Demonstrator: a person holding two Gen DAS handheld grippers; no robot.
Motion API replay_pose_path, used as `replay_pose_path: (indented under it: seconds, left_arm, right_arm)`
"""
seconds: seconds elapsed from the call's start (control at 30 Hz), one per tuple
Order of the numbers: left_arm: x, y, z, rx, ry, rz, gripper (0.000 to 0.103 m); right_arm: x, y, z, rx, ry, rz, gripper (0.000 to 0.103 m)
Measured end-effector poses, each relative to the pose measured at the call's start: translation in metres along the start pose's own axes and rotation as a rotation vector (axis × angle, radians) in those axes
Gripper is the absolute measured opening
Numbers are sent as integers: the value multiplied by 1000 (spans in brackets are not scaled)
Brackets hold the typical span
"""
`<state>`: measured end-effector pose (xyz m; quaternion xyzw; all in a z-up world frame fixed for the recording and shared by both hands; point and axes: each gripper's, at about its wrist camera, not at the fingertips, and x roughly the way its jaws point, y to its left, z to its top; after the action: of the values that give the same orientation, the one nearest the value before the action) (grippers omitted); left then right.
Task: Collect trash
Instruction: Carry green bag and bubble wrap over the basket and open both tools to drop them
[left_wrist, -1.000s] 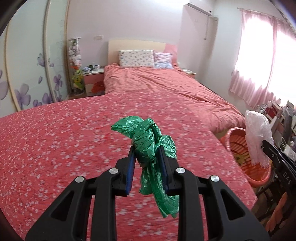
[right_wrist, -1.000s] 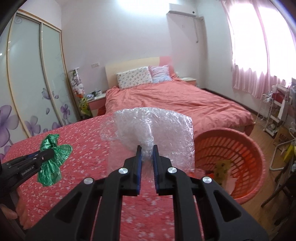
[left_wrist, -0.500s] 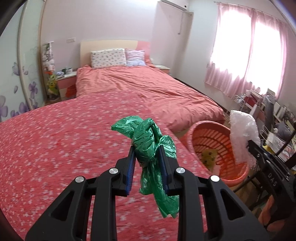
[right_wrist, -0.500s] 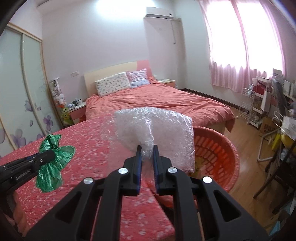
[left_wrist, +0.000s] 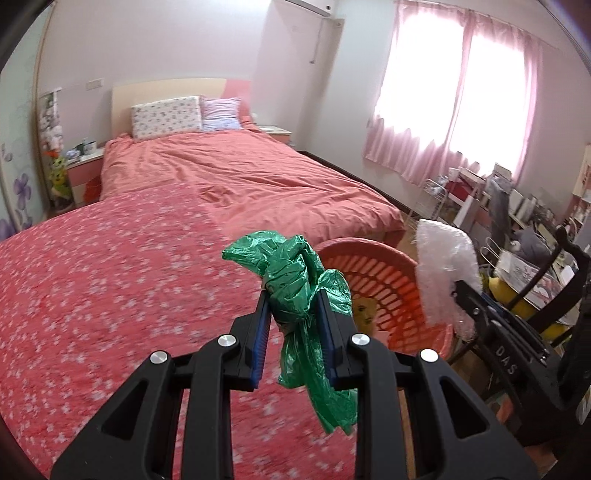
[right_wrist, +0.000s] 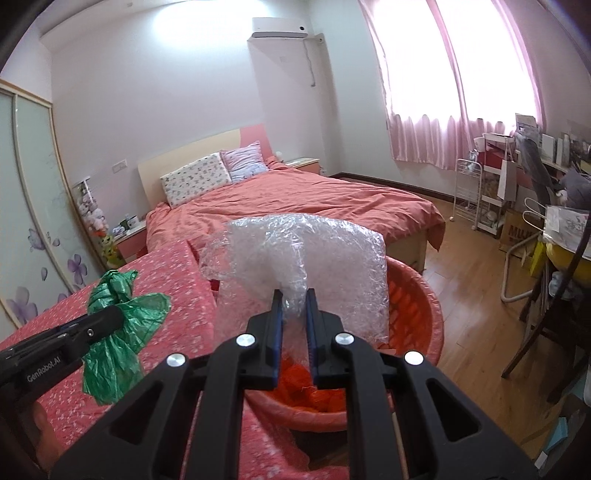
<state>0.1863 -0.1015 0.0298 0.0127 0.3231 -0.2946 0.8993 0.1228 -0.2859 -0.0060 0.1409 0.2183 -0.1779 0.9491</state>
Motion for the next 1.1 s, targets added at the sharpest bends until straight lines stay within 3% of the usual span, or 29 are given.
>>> replay_pose_path:
  seconds: [0.57,0.93,1.03,1.1]
  left_arm:
    - [45,-34,4,53,53,-77,25]
    - [72,-51,2,52,104,-118,25]
    - [77,-52,1,51,113,-111,26]
    - [80,-50,0,42,121,-106,33]
  right_arm:
    - [30,-31,4,24,22,-69,13]
    - [49,-44,9,58,43,-57,14]
    - [55,-50,10,75,51,-43,18]
    - [58,-53,12,92,57,-33,24]
